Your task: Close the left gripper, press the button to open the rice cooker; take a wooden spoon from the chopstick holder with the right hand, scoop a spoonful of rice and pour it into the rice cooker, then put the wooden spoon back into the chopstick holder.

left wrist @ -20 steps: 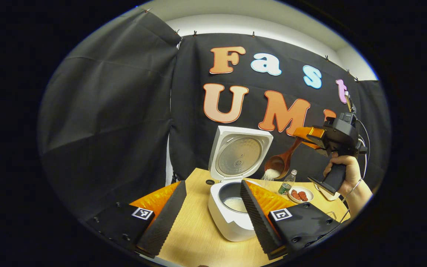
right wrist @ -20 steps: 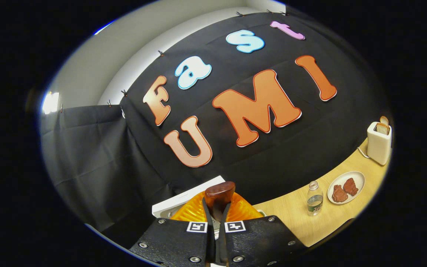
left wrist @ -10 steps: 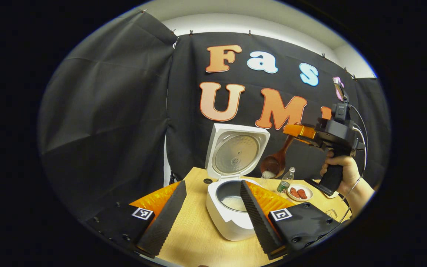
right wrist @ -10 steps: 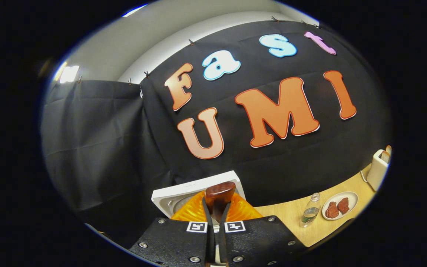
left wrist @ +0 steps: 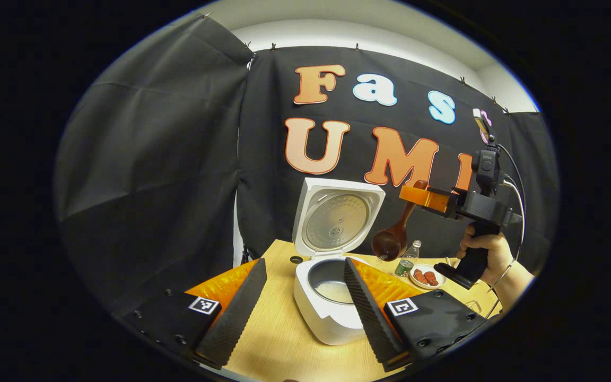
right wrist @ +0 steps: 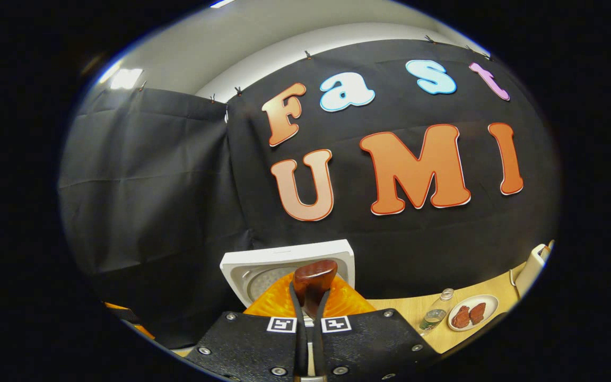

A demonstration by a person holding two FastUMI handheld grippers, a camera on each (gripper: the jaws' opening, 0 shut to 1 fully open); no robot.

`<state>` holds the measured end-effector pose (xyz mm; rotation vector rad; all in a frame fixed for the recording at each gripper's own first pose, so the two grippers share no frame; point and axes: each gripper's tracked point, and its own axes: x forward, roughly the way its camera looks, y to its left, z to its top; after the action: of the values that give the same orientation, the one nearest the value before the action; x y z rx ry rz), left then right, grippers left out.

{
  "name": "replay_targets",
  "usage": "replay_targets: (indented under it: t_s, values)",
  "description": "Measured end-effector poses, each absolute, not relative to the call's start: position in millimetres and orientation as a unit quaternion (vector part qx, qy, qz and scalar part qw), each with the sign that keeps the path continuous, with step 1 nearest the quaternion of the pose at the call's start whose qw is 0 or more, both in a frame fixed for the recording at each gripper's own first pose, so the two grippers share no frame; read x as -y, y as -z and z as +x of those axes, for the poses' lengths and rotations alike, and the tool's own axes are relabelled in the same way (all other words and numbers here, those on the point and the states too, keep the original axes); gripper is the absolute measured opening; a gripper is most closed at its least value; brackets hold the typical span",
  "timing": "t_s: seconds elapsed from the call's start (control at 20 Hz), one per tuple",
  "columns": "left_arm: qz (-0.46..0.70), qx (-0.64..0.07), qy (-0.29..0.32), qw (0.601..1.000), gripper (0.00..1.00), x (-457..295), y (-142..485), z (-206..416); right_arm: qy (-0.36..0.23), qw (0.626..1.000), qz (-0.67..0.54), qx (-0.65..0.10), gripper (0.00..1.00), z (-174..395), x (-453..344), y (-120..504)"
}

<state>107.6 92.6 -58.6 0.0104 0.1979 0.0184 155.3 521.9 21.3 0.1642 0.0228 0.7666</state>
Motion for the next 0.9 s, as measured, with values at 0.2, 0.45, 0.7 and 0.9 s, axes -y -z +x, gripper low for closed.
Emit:
replay_targets:
  t_s: [0.2,0.45,0.7,0.9]
  values:
    - [0.007,-0.098,-0.009,0.995,1.0,-89.0,56.6,103.5,-0.378,0.924,0.06,-0.003,0.03,149.4,-520.2,-18.2]
    - [0.007,-0.092,-0.015,0.996,1.0,-85.7,53.7,95.0,-0.359,0.927,0.103,-0.017,0.03,151.7,-483.9,-21.9]
    - [-0.009,-0.09,-0.011,0.996,1.0,-76.4,52.5,86.1,-0.314,0.94,0.127,-0.022,0.03,159.9,-403.0,-19.2]
    - [-0.004,-0.088,-0.01,0.996,1.0,-65.9,51.0,82.0,-0.258,0.958,0.12,-0.031,0.03,166.1,-316.8,3.7]
